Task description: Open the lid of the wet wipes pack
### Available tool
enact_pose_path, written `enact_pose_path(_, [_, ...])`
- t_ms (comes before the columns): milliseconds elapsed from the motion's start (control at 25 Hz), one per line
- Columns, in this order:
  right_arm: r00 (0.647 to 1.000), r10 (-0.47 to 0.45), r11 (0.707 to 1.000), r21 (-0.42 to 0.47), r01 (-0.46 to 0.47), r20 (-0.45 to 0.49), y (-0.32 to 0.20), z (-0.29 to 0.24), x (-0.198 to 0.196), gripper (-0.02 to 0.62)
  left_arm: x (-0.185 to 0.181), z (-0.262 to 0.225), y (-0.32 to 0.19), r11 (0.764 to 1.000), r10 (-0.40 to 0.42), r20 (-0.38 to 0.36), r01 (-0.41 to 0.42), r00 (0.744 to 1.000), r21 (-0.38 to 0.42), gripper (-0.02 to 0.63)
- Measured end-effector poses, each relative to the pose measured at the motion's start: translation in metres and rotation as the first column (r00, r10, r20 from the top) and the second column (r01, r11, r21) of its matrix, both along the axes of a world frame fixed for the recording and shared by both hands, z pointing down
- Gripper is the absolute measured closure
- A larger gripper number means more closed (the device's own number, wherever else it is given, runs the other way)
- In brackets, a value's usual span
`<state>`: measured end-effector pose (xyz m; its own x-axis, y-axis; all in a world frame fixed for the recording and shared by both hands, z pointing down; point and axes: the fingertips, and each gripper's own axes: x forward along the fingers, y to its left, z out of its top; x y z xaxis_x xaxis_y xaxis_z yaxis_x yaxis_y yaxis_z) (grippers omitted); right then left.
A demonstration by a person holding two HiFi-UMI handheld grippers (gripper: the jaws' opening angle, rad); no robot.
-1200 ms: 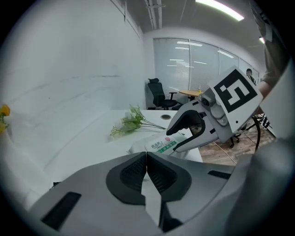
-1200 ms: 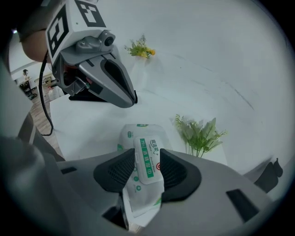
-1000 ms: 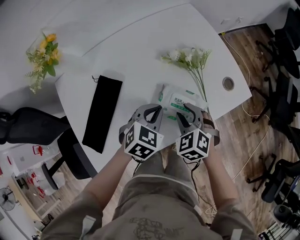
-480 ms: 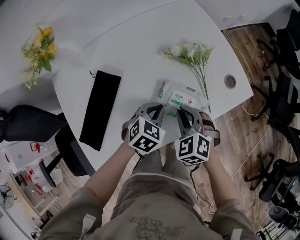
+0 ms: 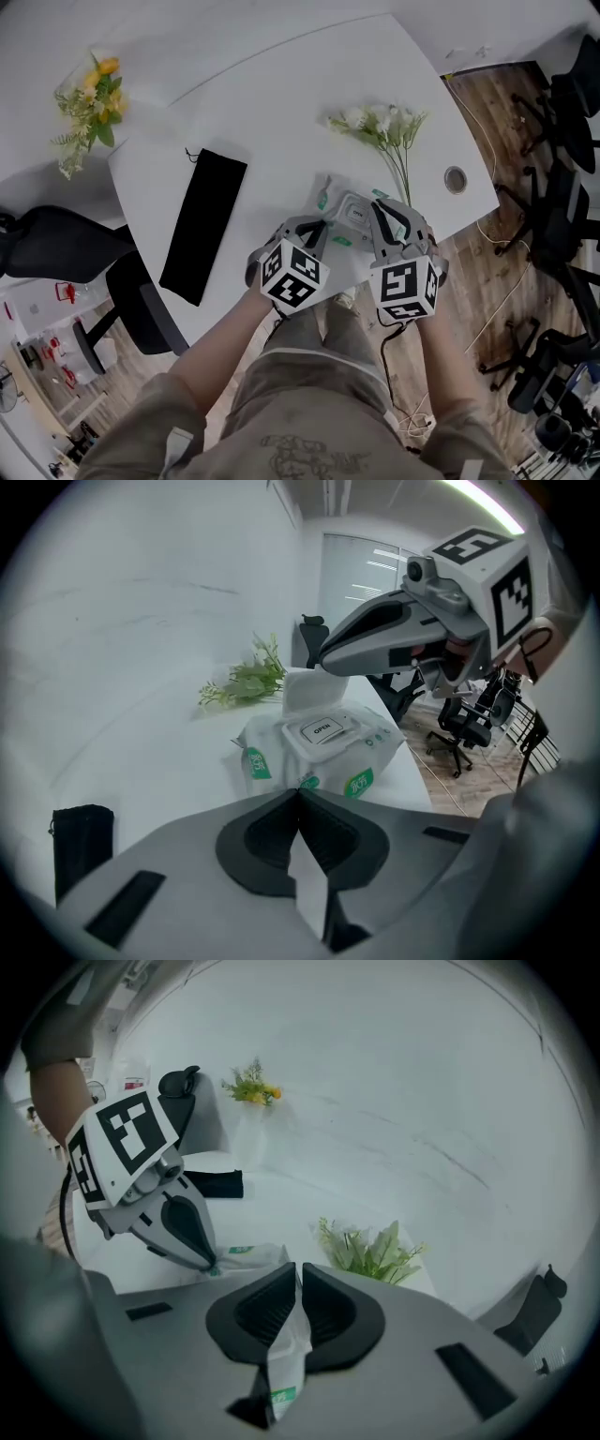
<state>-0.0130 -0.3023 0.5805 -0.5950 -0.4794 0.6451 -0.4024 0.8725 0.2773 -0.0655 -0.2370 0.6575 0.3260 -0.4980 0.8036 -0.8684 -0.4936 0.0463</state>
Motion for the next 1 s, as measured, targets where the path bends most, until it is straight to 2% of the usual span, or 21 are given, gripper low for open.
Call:
enact_pose_path(160, [0.999, 0.022, 0.996, 0.084, -0.019, -0.033, -0.02, 0.005, 0.001, 0.549, 0.0, 0.0, 0.0, 1.0, -0.011, -0.016, 0.011, 1.0, -0.001, 0.588])
enact_pose_path(320, [0.998, 0.062, 0.995, 0.083, -0.06, -0.021, -0.037, 0.014, 0.004, 0.541, 0.001, 0.0, -0.001, 1.0, -0.009, -0.014, 0.009, 1.0, 0.009, 0.589])
enact_pose_path(560, [0.993, 0.109, 0.993, -0.044, -0.111, -0.045, -0.054, 0.046, 0.016, 0.538, 0.0, 0.0, 0.0, 1.0, -0.005, -0.02, 0.005, 1.0, 0.013, 0.588])
enact_pose_path(720, [0.988, 0.156, 0.975, -0.161, -0.156, -0.014, -0.054, 0.061, 0.022, 0.54, -0.001, 0.0, -0.001, 1.0, -0.009, -0.029, 0.009, 1.0, 0.009, 0.588])
enact_pose_path(1000, [0.983, 0.182, 0.962, -0.208, -0.174, 0.02, -0.049, 0.05, 0.025, 0.552, -0.005, -0.007, -0.001, 0.999, -0.039, -0.062, 0.039, 0.997, -0.006, 0.589])
